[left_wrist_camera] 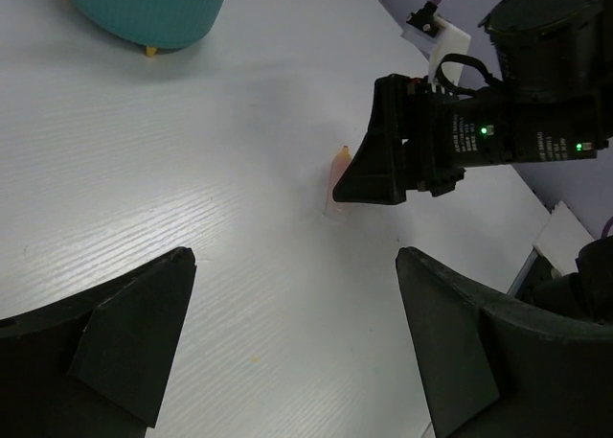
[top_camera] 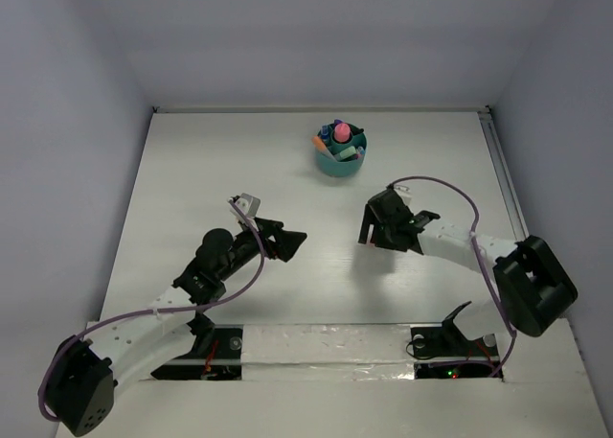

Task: Sort the stationery into containers
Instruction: Pick up the pen from the center of the board.

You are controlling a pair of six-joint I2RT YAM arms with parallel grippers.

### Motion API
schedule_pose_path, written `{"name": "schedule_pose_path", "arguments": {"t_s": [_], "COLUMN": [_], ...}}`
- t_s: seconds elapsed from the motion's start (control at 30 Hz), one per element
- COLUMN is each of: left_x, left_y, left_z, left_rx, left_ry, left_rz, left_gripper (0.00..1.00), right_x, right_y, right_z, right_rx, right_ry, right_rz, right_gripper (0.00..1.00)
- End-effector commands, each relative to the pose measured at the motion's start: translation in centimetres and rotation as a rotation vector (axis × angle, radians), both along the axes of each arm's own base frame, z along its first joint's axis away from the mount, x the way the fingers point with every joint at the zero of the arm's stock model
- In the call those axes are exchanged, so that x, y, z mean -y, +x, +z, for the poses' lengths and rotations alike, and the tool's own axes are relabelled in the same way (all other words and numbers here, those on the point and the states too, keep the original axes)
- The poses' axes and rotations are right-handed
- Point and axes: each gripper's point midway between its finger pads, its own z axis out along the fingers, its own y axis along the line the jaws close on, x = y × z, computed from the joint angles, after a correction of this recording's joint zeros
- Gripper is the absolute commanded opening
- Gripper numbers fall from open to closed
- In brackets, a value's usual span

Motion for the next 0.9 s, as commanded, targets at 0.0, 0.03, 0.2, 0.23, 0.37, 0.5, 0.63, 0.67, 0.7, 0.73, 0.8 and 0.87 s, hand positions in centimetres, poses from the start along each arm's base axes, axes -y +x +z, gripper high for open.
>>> {"name": "schedule_pose_path", "arguments": {"t_s": [0.0, 0.03, 0.2, 0.23, 0.37, 0.5, 0.63, 0.67, 0.7, 0.73, 0.8, 0.87], "left_x": [0.1, 0.1, 0.5, 0.5, 0.7, 1.0, 1.8, 2.0, 2.3, 2.5, 3.0, 3.4], "left_y": [-0.3, -0.3, -0.4, -0.4, -0.5, -0.6, -0.9, -0.9, -1.1, -1.1, -1.3, -1.3], "left_z": [0.7, 0.7, 0.4, 0.4, 0.2, 0.0, -0.4, -1.0, -1.1, -1.3, -1.8, -2.3], "left_rx": [0.028, 0.029, 0.019, 0.017, 0.010, 0.003, -0.017, -0.038, -0.046, -0.054, -0.080, -0.099], "left_ry": [-0.022, -0.023, -0.023, -0.024, -0.025, -0.027, -0.033, -0.026, -0.027, -0.026, -0.026, -0.025], "left_rz": [-0.016, -0.018, -0.036, -0.037, -0.046, -0.069, -0.112, -0.120, -0.141, -0.150, -0.177, -0.193], "left_gripper": [0.83, 0.83, 0.83, 0.83, 0.82, 0.79, 0.75, 0.73, 0.73, 0.72, 0.70, 0.69], "right_x": [-0.3, -0.5, -0.3, -0.3, 0.0, 0.4, 0.6, 0.7, 0.7, 0.6, 0.5, 0.4], "right_y": [1.4, 1.7, 3.0, 3.0, 2.7, 2.3, 2.2, 2.2, 2.3, 2.4, 2.6, 2.8], "right_z": [-0.4, -0.4, -1.0, -1.2, -2.4, -3.3, -3.9, -3.9, -3.8, -3.7, -3.2, -2.8], "right_rx": [0.020, 0.030, 0.039, 0.031, -0.007, -0.034, -0.046, -0.047, -0.040, -0.033, -0.015, -0.005], "right_ry": [0.046, 0.052, 0.040, 0.030, -0.011, -0.035, -0.056, -0.059, -0.061, -0.057, -0.048, -0.048], "right_rz": [-0.049, -0.048, -0.067, -0.064, -0.054, -0.048, -0.045, -0.045, -0.042, -0.041, -0.031, -0.025], "right_gripper": [0.81, 0.80, 0.73, 0.72, 0.56, 0.51, 0.37, 0.34, 0.25, 0.22, 0.18, 0.11]}}
